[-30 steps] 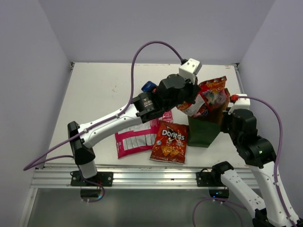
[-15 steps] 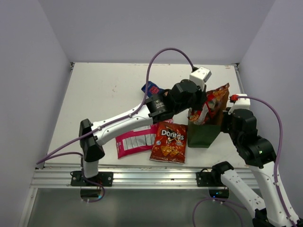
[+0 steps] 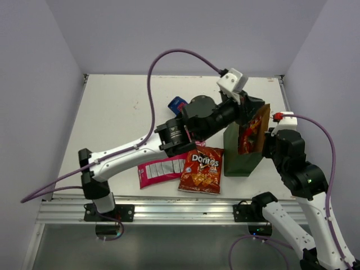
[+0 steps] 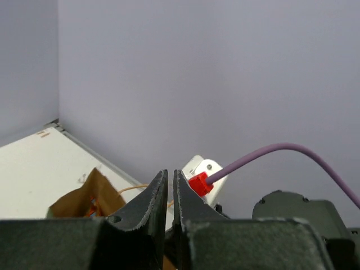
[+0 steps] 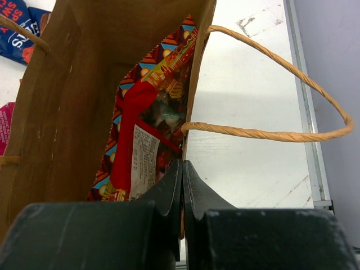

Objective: Place the snacks into the paper bag

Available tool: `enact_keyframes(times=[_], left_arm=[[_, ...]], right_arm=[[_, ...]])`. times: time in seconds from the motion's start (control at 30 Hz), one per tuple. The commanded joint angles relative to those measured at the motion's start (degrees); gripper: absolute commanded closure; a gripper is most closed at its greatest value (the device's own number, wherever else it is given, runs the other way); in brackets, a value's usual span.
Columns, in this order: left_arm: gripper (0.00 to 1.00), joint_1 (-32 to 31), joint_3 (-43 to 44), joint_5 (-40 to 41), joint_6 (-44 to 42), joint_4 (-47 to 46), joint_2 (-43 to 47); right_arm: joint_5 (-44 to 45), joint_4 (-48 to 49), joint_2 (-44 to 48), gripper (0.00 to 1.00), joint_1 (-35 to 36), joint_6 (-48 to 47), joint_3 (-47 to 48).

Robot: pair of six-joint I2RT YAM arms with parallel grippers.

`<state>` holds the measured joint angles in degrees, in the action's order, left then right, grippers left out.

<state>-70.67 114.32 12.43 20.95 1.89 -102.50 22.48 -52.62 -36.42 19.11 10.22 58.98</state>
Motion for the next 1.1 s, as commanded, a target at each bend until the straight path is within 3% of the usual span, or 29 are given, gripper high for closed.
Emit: enact_keyframes(times=[0.0, 0.1, 0.23, 0.27, 0.4, 0.43, 0.47, 0.57, 0.73, 1.07], left_arm=[[0.86, 0.10, -11.37, 14.74, -7.66, -6.99, 10.63], [0.77, 0.71, -27.97, 29.44, -11.18, -9.00, 19.07], [0.67, 8.43, -41.62, 28.38, -3.65, 0.37, 26.46], [0.60, 11.58, -45.03, 28.27, -2.85, 2.05, 28.04], [0.39, 12.67, -46.91, 34.40, 3.81, 19.05, 26.30], [0.30, 12.67, -47.35, 34.59, 5.92, 21.99, 25.34], [0.15, 12.67, -49.00, 34.77, 10.47, 24.54, 23.85], [0.00, 13.10, -54.96, 31.53, 16.20, 27.99, 22.35], [0.00, 14.25, -63.33, 24.59, 18.95, 22.91, 20.77], [0.00, 15.13, -71.34, 16.06, 12.46, 4.01, 17.51]], right_arm=[[-1.12, 0.85, -0.67, 1.00, 0.05, -0.99, 0.08], [-1.21, 0.85, -0.49, 1.00, 0.05, -0.90, 0.08], [-1.30, 0.85, -0.40, 1.00, 0.05, -0.90, 0.08], [-1.21, 0.85, -0.31, 1.00, 0.05, -0.99, 0.08], [-1.30, 0.94, -0.40, 1.00, 0.05, -0.99, -0.01], [-1.30, 0.94, -0.40, 1.00, 0.05, -0.99, -0.01], [-1.21, 0.94, -0.40, 1.00, 0.05, -0.99, -0.01], [-1.38, 0.94, -0.14, 1.00, 0.13, -0.99, 0.08], [-1.74, 0.94, 0.21, 1.00, 0.05, -1.08, 0.08], [-2.18, 1.03, 0.13, 1.00, 0.05, -1.17, -0.01]])
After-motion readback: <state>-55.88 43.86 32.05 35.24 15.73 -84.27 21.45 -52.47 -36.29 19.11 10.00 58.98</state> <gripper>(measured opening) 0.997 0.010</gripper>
